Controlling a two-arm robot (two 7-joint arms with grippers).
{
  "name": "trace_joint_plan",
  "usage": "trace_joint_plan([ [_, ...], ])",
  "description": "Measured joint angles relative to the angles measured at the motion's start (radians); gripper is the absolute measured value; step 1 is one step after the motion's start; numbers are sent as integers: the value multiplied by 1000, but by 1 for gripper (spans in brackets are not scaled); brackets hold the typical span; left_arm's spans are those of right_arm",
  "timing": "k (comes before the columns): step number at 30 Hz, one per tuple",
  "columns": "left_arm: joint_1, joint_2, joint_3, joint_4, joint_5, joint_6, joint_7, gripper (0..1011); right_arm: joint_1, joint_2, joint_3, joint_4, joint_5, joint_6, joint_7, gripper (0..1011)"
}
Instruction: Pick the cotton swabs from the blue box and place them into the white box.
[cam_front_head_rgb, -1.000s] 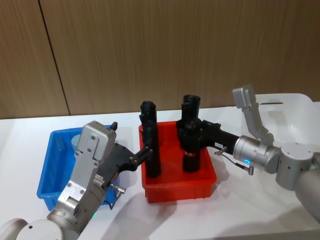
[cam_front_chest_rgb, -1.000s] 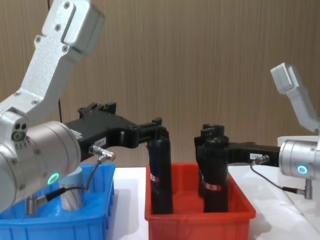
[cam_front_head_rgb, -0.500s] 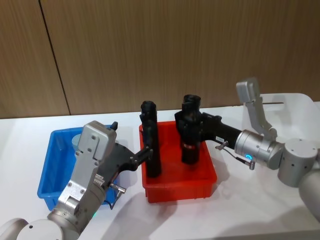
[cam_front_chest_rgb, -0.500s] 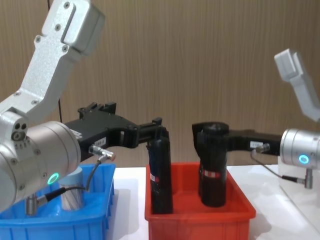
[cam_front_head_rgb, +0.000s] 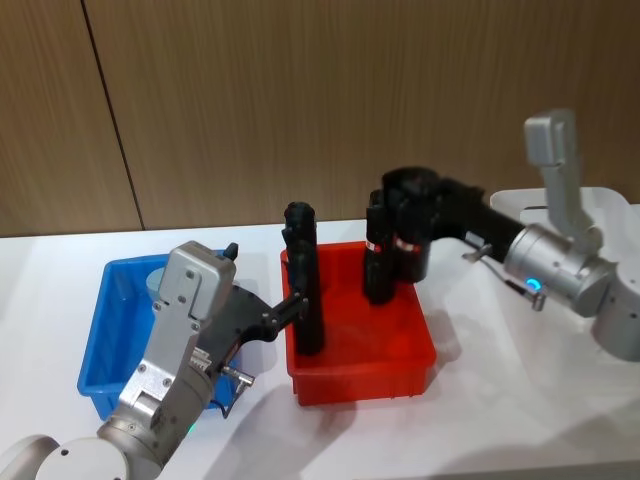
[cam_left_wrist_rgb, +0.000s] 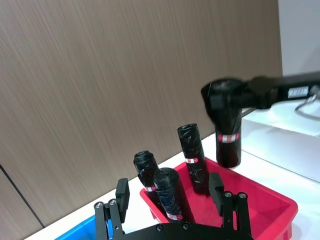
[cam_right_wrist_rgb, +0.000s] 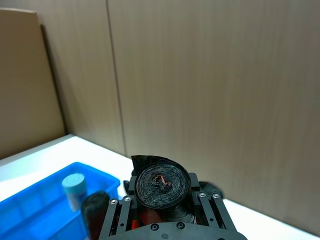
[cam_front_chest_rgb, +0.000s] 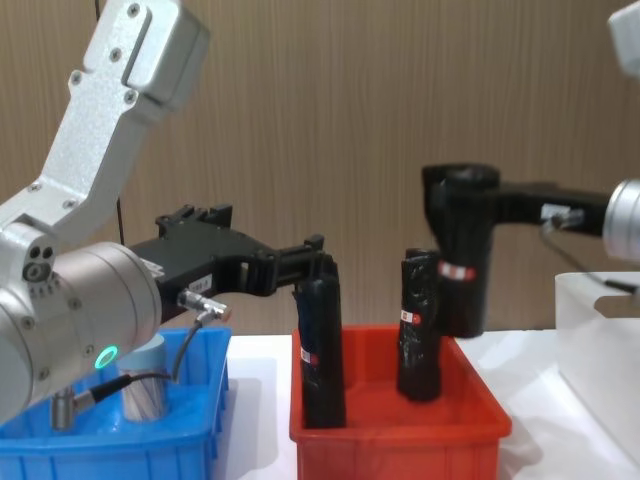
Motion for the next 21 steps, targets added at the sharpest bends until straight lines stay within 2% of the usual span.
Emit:
trace_joint_plan([
  [1,0,0,0,0,0,0,0,1004,-16,10,7,-45,2,15,-21,553],
  [10,0,0,0,0,0,0,0,1004,-90,59,48,-240,8,83,-134,553],
  [11,0,0,0,0,0,0,0,1004,-90,59,48,-240,8,83,-134,553],
  [13,0,0,0,0,0,0,0,1004,-111,75,61,-291,9,103,-176,553],
  [18,0,0,0,0,0,0,0,1004,-134,92,78,-346,9,123,-226,553],
  [21,0,0,0,0,0,0,0,1004,-156,110,95,-391,7,141,-275,553],
])
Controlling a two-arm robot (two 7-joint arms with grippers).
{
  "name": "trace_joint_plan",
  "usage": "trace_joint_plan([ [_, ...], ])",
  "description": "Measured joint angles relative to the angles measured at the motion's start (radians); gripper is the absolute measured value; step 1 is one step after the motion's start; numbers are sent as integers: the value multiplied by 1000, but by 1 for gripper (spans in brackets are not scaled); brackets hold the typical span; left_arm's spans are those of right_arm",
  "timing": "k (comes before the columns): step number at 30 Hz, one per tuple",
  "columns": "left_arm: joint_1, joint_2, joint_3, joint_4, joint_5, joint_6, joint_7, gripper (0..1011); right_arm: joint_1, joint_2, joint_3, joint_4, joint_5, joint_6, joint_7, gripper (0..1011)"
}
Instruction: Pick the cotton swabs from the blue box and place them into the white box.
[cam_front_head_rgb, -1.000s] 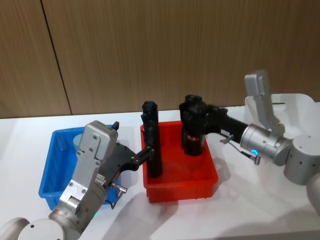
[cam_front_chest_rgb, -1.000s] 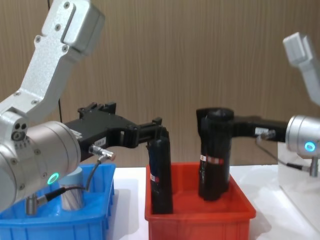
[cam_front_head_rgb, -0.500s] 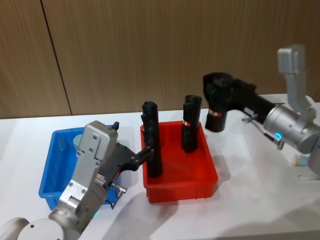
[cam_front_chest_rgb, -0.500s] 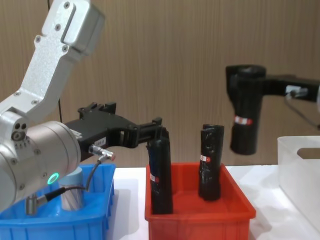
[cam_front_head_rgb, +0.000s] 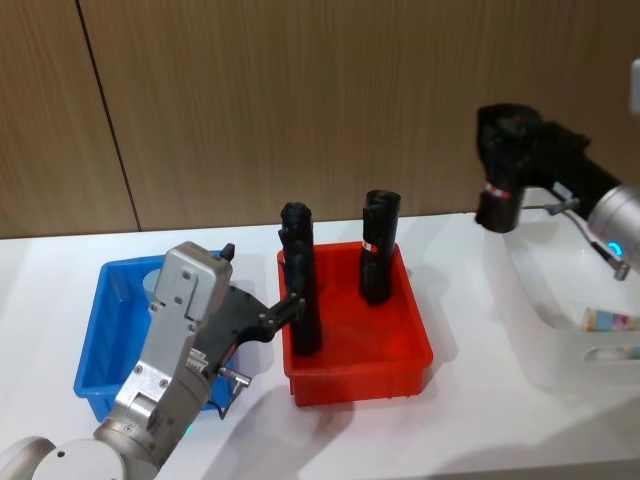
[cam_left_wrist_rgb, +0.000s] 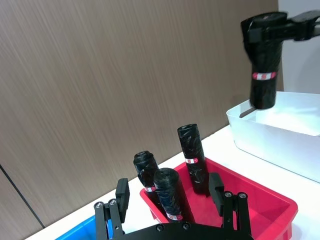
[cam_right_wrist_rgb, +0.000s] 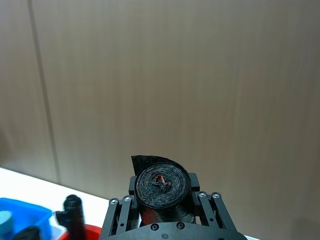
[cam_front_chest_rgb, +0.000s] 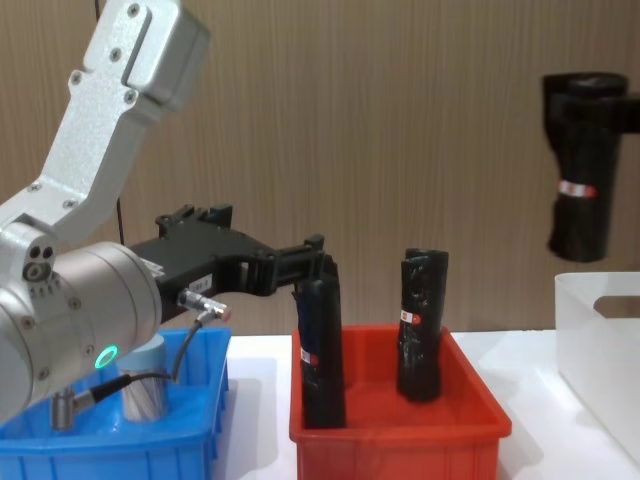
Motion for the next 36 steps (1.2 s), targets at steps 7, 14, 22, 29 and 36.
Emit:
trace_joint_plan([
  [7,0,0,0,0,0,0,0,1004,-34,29,30,-60,-10,29,-84,553],
  [14,0,0,0,0,0,0,0,1004,-65,58,62,-93,-19,58,-162,553],
  [22,0,0,0,0,0,0,0,1004,-92,83,94,-97,-14,79,-215,637],
  [29,0,0,0,0,0,0,0,1004,-102,94,108,-86,0,73,-224,837],
  [36,0,0,0,0,0,0,0,1004,-108,98,115,-75,9,54,-222,1002],
])
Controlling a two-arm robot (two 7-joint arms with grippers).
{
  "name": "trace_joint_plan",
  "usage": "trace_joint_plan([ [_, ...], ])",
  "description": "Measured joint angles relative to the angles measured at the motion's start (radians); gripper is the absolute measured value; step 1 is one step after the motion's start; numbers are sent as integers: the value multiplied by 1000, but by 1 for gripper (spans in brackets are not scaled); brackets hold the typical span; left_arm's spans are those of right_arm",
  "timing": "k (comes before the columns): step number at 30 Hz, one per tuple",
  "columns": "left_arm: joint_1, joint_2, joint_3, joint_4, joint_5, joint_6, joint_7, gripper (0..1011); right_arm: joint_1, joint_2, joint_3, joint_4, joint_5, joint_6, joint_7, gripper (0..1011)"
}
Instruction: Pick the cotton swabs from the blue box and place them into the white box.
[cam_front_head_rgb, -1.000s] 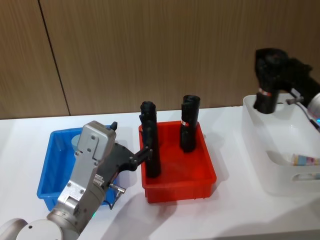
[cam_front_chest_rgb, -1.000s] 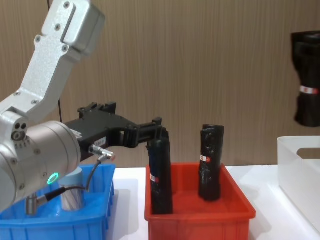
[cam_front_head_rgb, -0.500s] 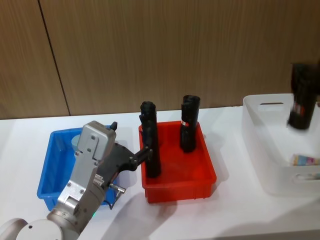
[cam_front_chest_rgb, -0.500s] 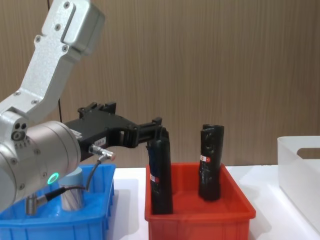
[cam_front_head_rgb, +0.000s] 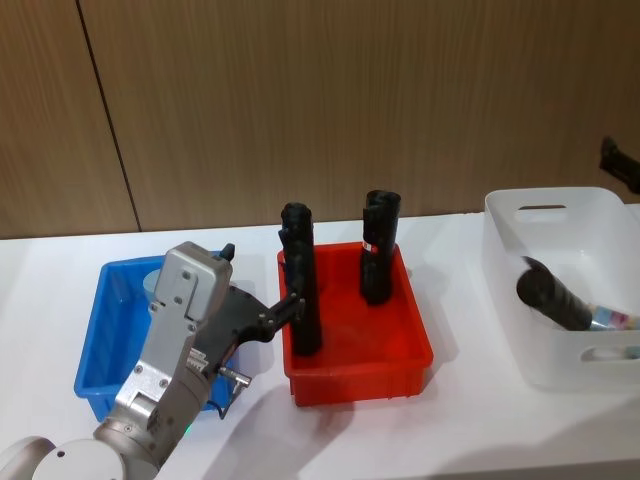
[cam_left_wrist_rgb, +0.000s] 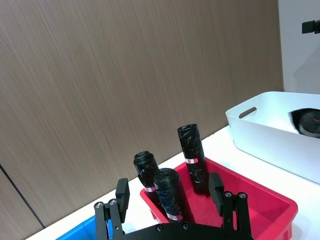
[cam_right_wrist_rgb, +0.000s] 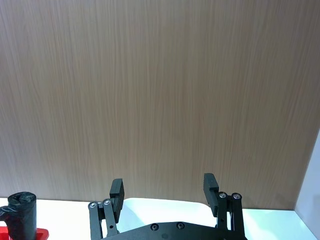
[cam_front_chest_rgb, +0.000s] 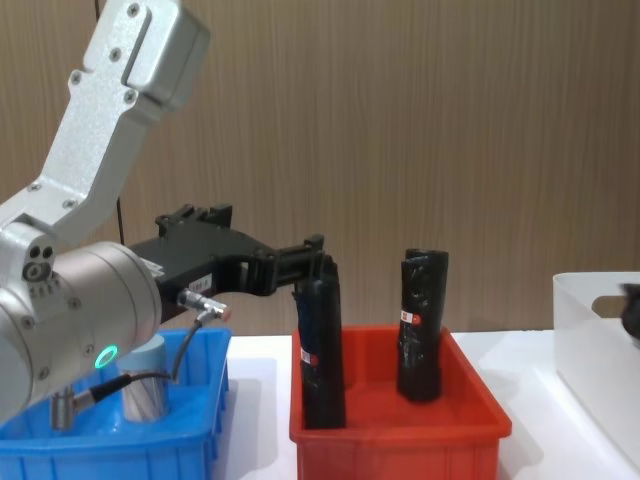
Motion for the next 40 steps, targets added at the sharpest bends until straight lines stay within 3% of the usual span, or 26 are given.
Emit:
trace_joint_plan([
  [40,0,0,0,0,0,0,0,1004,-14,5,11,2,15,-40,22,1002],
])
